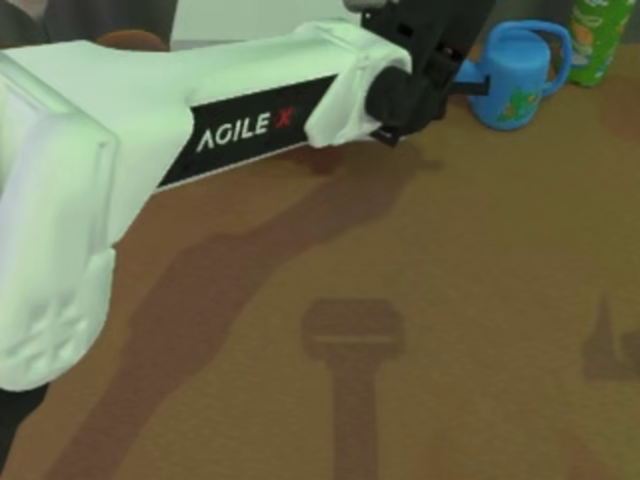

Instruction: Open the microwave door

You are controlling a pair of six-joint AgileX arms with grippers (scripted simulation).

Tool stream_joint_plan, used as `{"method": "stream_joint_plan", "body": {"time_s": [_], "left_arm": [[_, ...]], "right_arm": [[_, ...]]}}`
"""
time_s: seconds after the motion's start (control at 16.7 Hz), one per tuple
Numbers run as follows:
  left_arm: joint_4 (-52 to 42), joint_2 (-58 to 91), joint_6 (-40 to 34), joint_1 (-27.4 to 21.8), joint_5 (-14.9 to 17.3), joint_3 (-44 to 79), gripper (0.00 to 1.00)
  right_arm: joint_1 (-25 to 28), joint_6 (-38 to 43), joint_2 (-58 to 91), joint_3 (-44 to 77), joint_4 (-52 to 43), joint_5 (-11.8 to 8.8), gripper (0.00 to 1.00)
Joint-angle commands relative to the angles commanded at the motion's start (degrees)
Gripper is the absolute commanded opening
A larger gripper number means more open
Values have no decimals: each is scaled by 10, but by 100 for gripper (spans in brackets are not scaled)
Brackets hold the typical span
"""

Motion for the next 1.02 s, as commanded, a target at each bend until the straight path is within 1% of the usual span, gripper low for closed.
{"method": "stream_joint_plan", "body": {"time_s": [0.36, 0.54, 0.72, 1.02], "left_arm": [[-284, 47, -62, 25, 74, 189, 0], [-378, 64, -85, 37, 105, 253, 0], [-418, 73, -95, 42, 121, 283, 0], [-419, 74, -95, 43, 121, 284, 0]], "right_arm": [[0, 0, 0, 0, 0, 0, 100], [0, 0, 0, 0, 0, 0, 100], [0, 0, 0, 0, 0, 0, 100], [0, 0, 0, 0, 0, 0, 100]]}}
